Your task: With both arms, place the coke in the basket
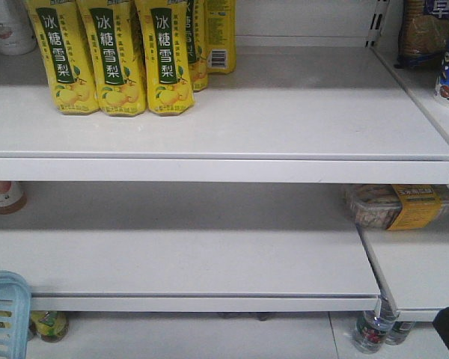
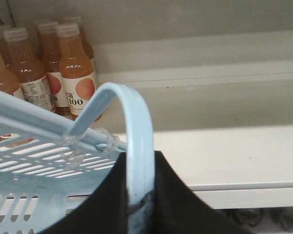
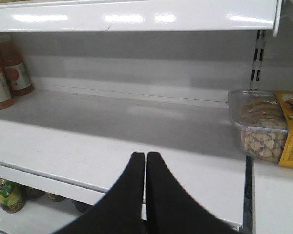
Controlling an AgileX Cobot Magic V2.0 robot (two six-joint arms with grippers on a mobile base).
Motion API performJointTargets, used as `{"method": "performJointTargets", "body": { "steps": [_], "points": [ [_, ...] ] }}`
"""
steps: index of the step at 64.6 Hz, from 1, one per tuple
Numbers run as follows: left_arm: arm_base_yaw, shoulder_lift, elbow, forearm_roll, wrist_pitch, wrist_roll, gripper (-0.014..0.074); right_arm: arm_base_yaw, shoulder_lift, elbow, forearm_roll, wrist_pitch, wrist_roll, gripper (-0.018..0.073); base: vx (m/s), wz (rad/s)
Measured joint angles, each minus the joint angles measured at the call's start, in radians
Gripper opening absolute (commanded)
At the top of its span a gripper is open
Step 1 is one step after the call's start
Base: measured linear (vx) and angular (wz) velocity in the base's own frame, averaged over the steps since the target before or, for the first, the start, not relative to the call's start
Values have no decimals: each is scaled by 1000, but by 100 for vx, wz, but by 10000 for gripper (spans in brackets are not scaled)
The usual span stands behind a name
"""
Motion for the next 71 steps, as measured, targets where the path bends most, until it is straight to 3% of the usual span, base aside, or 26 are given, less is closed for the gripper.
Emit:
{"method": "performJointTargets", "body": {
  "steps": [71],
  "points": [
    [0, 0, 0, 1, 7, 1, -6, -3, 0, 0, -20, 0, 0, -9, 0, 0]
  ]
}}
